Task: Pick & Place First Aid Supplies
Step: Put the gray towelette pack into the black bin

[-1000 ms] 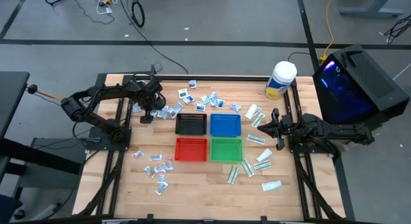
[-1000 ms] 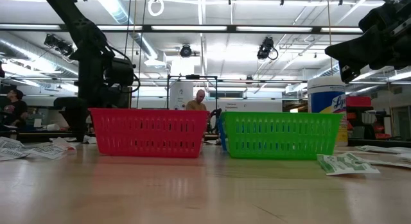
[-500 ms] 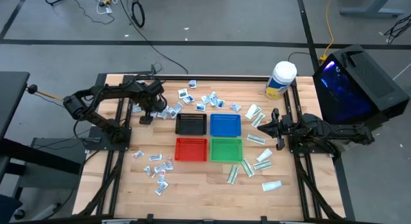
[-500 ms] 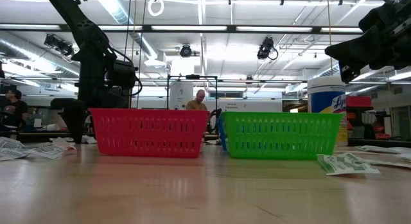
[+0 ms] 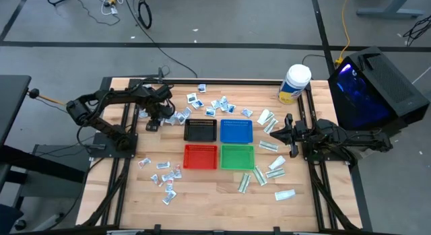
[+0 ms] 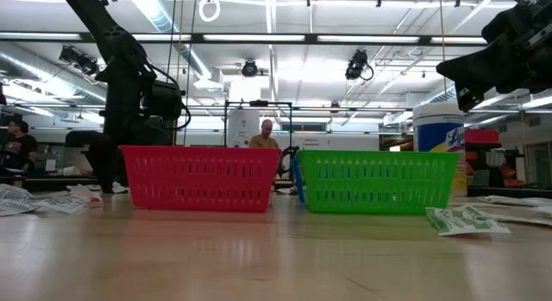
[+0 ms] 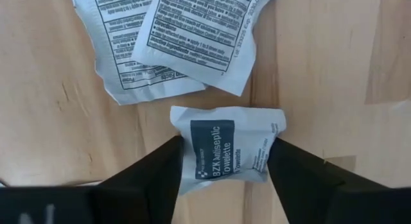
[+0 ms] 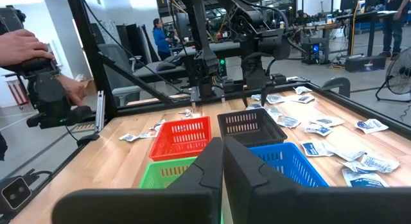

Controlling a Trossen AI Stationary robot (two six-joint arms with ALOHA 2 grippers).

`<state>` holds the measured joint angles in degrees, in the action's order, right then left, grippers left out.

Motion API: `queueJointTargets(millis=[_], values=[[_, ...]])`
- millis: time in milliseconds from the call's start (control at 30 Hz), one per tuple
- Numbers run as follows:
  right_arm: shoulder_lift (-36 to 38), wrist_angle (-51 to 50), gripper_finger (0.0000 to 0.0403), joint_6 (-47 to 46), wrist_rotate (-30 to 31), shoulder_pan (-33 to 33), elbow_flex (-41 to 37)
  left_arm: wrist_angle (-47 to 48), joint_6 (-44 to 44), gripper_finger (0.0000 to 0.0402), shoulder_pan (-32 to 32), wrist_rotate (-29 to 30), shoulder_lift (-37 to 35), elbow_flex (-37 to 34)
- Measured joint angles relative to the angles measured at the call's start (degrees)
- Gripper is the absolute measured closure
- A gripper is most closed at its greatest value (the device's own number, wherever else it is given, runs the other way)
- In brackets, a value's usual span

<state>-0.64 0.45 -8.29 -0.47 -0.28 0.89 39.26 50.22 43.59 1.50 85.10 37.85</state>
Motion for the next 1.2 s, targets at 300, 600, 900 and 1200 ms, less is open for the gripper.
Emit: queueJointTargets(millis=[300,600,900,1200], values=[[0.0,0.0,0.0385,0.0,0.0,0.0,0.0,0.0,0.0,0.0189,0.0,0.2,0.0,0.0],[0.0,0.0,0.0385,0.0,0.0,0.0,0.0,0.7,-0.1,0.0189,-1.8,2.7,-1.1,-0.2],[0.0,0.0,0.0385,0.0,0.0,0.0,0.0,2.2,-0.2,0.0189,-3.0,8.2,-3.8,-0.2],[0.0,0.0,0.0385,0.0,0.0,0.0,0.0,3.8,-3.1,0.0189,-5.0,8.2,-8.5,0.0]])
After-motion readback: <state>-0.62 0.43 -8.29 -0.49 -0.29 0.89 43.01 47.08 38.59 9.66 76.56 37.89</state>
